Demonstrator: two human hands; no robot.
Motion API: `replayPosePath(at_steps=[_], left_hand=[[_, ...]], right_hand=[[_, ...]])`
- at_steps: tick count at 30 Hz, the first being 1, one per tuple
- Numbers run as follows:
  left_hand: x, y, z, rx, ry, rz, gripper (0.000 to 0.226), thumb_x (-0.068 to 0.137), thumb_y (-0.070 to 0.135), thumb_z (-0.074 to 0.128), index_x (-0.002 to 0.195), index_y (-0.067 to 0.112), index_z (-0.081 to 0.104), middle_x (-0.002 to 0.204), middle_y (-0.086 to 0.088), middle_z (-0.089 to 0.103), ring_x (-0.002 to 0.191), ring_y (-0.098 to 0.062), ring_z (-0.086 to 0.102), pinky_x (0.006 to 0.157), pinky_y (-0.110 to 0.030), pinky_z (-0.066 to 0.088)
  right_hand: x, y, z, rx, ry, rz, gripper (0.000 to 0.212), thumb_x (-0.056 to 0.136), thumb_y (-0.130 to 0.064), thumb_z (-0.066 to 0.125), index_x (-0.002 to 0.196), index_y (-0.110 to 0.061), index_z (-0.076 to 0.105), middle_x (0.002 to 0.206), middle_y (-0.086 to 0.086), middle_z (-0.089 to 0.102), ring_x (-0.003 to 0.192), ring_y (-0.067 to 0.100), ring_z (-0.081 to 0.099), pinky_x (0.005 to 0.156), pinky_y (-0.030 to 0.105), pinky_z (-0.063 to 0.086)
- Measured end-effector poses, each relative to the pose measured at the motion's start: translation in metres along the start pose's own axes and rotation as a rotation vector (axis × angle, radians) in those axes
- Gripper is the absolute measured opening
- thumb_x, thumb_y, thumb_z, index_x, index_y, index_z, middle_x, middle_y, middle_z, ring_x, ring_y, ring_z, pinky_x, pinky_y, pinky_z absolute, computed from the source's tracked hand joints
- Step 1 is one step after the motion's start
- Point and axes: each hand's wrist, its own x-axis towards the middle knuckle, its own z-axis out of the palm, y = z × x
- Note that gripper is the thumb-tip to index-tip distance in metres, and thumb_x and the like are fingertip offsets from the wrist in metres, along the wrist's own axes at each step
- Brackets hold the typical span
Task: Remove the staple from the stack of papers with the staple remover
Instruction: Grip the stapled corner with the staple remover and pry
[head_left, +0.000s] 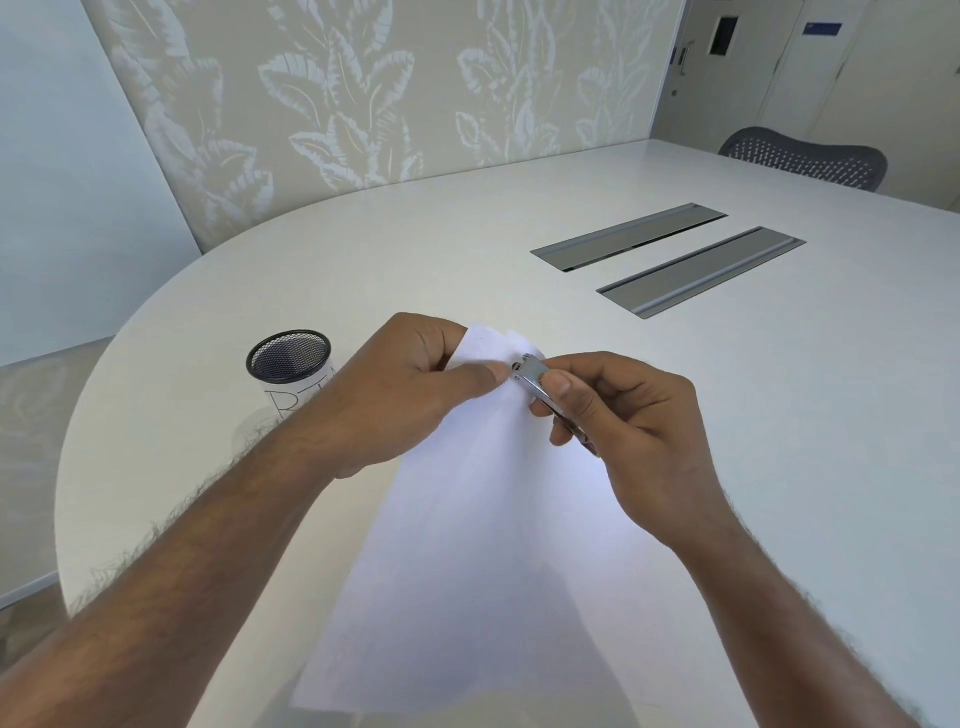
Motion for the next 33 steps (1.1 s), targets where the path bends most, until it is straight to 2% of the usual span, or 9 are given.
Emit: replayPosePath(at_steps=[7, 13, 15, 17, 23, 27, 29, 31, 33], left_hand=[[0.0, -0.003, 0.0, 0.123, 0.03, 0.005, 0.045, 0.074, 0.035, 0.069, 0.094, -0.006, 0.069, 0.075, -0.02, 0.058, 0.072, -0.021, 0.048, 0.069, -0.038, 0.037], [-0.002, -0.003, -0.001, 0.128, 0.017, 0.006, 0.026, 0.072, 0.036, 0.072, 0.082, 0.011, 0.074, 0.081, -0.028, 0.066, 0.066, -0.021, 0.055, 0.065, -0.037, 0.044], [-0.003, -0.003, -0.001, 0.128, 0.014, 0.012, 0.025, 0.071, 0.038, 0.072, 0.082, 0.016, 0.075, 0.076, -0.022, 0.067, 0.065, -0.019, 0.056, 0.063, -0.036, 0.044], [-0.003, -0.003, -0.001, 0.131, 0.014, 0.011, 0.018, 0.073, 0.036, 0.072, 0.083, 0.022, 0.076, 0.068, -0.002, 0.067, 0.062, -0.015, 0.057, 0.06, -0.034, 0.045], [-0.003, -0.002, -0.001, 0.173, 0.022, 0.013, 0.029, 0.073, 0.036, 0.072, 0.076, 0.007, 0.068, 0.062, 0.002, 0.053, 0.057, -0.016, 0.047, 0.057, -0.032, 0.037], [-0.004, -0.002, -0.004, 0.22, -0.02, 0.034, 0.048, 0.074, 0.038, 0.071, 0.077, -0.008, 0.057, 0.063, -0.006, 0.042, 0.056, -0.017, 0.038, 0.054, -0.03, 0.03], [-0.005, -0.001, -0.005, 0.25, -0.036, 0.05, 0.047, 0.075, 0.038, 0.072, 0.068, -0.003, 0.05, 0.06, -0.003, 0.035, 0.053, -0.016, 0.033, 0.05, -0.028, 0.027], [-0.004, 0.0, -0.006, 0.248, -0.043, 0.048, 0.042, 0.073, 0.042, 0.072, 0.072, 0.001, 0.06, 0.059, -0.015, 0.045, 0.053, -0.018, 0.041, 0.051, -0.029, 0.033], [-0.004, 0.003, -0.006, 0.212, -0.042, 0.049, 0.041, 0.069, 0.05, 0.071, 0.086, 0.013, 0.075, 0.079, -0.026, 0.069, 0.059, -0.034, 0.058, 0.055, -0.043, 0.05]], right_hand=[[0.002, -0.007, -0.002, 0.076, -0.042, 0.063, 0.017, 0.089, -0.021, 0.065, 0.086, -0.008, 0.075, 0.071, 0.01, 0.072, 0.053, 0.017, 0.058, 0.051, 0.014, 0.043], [0.005, -0.013, -0.008, 0.226, -0.096, 0.249, 0.02, 0.08, -0.029, 0.069, 0.076, -0.009, 0.073, 0.069, 0.012, 0.071, 0.049, 0.021, 0.053, 0.047, 0.021, 0.04], [0.006, -0.015, -0.01, 0.314, -0.103, 0.336, 0.022, 0.078, -0.028, 0.067, 0.076, -0.007, 0.072, 0.067, 0.013, 0.069, 0.047, 0.02, 0.051, 0.05, 0.024, 0.043], [0.008, -0.017, -0.012, 0.379, -0.128, 0.435, 0.022, 0.077, -0.027, 0.068, 0.078, -0.005, 0.072, 0.065, 0.012, 0.067, 0.045, 0.019, 0.049, 0.05, 0.025, 0.044], [0.011, -0.019, -0.017, 0.535, -0.216, 0.656, 0.02, 0.084, -0.025, 0.064, 0.077, -0.009, 0.072, 0.067, 0.01, 0.062, 0.043, 0.013, 0.047, 0.042, 0.019, 0.04], [0.014, -0.018, -0.023, 0.723, -0.268, 0.826, 0.02, 0.083, -0.026, 0.061, 0.09, -0.008, 0.067, 0.068, 0.005, 0.06, 0.039, 0.007, 0.046, 0.034, 0.015, 0.038], [0.017, -0.018, -0.03, 0.832, -0.259, 0.869, 0.019, 0.084, -0.026, 0.058, 0.091, -0.009, 0.064, 0.068, 0.004, 0.058, 0.038, 0.006, 0.046, 0.032, 0.014, 0.038], [0.019, -0.017, -0.035, 0.806, -0.261, 0.812, 0.025, 0.086, -0.03, 0.058, 0.09, -0.008, 0.067, 0.069, 0.004, 0.058, 0.039, 0.008, 0.046, 0.034, 0.016, 0.039], [0.019, -0.012, -0.039, 0.651, -0.24, 0.665, 0.034, 0.086, -0.04, 0.062, 0.091, -0.008, 0.073, 0.072, 0.006, 0.059, 0.044, 0.012, 0.047, 0.04, 0.02, 0.039]])
